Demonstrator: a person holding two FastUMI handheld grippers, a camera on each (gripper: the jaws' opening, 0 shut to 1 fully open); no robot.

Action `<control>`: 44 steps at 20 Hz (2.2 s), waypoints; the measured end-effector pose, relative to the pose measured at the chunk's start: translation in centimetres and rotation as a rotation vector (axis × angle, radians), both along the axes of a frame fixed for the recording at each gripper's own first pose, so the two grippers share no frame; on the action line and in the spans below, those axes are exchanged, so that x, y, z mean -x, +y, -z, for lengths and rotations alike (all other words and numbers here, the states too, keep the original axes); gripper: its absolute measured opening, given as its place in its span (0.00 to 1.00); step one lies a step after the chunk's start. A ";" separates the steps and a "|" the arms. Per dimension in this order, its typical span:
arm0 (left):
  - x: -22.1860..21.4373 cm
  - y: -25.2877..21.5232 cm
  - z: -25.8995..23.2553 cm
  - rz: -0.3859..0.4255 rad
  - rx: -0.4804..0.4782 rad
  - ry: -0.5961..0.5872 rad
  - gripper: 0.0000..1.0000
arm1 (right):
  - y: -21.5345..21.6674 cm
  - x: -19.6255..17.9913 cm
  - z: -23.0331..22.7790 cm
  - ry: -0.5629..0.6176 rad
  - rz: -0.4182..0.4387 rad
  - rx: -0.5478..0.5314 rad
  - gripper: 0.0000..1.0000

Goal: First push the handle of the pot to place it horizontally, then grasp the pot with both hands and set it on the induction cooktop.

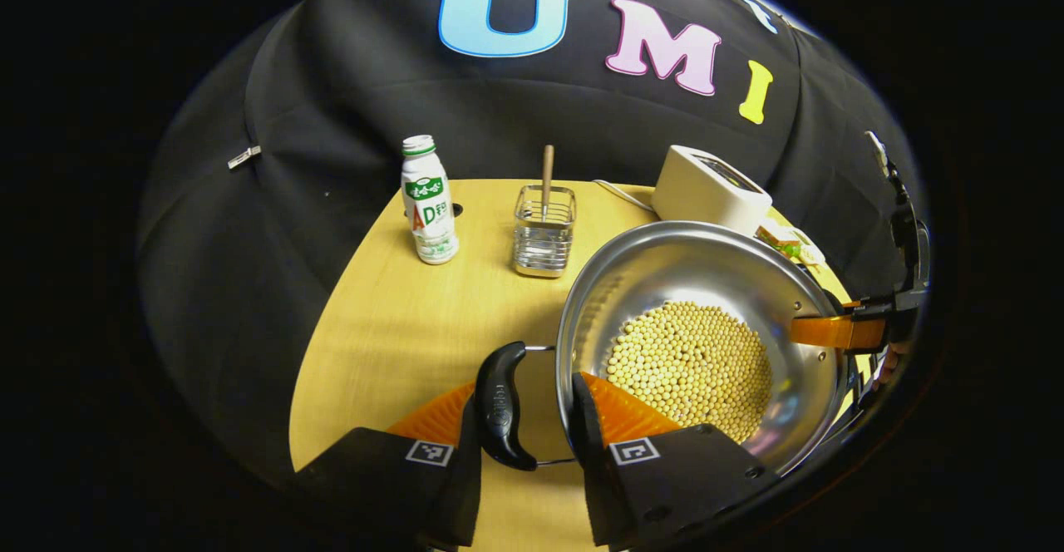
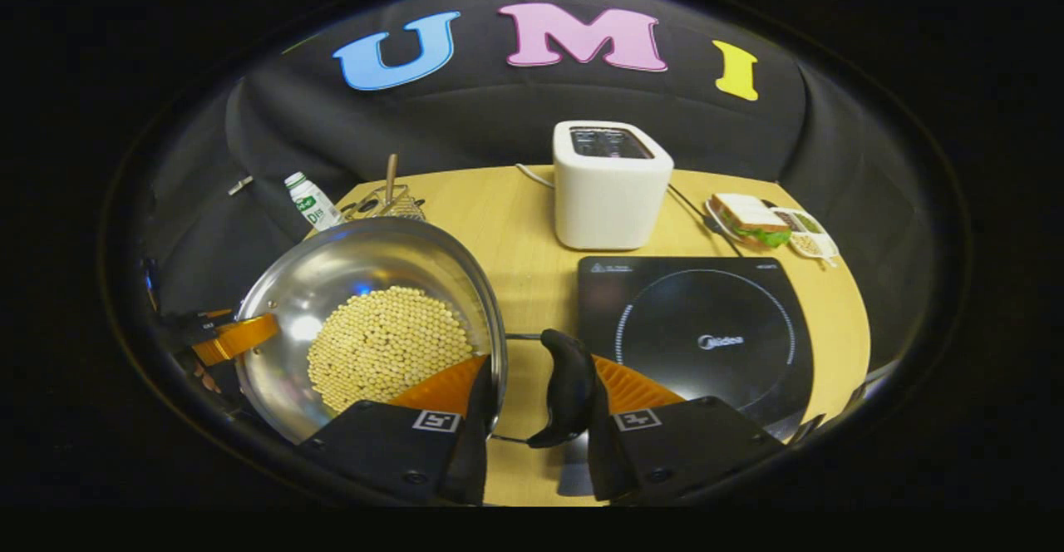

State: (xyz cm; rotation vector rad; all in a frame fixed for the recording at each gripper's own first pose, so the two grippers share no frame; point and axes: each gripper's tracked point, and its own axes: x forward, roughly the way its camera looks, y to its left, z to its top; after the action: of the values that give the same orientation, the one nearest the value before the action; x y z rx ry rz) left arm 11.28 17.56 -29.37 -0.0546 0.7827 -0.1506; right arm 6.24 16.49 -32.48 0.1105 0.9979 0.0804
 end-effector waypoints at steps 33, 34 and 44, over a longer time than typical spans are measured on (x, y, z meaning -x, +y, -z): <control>-3.8 -29.7 1.0 0.090 -0.010 0.030 0.54 | -28.2 -1.4 3.5 0.021 0.103 -0.007 0.51; -3.8 -29.9 1.3 0.089 -0.014 0.033 0.54 | -28.5 -1.4 3.7 0.021 0.099 -0.008 0.51; -4.3 -30.6 2.8 0.065 -0.022 0.040 0.55 | -28.9 -1.9 5.3 0.016 0.088 -0.021 0.52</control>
State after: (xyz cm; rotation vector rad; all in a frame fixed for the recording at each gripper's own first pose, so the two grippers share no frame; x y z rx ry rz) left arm 15.54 -13.03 -32.16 -0.0119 0.8265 -0.2028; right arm 8.15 -12.41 -37.79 0.1747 1.0075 0.0100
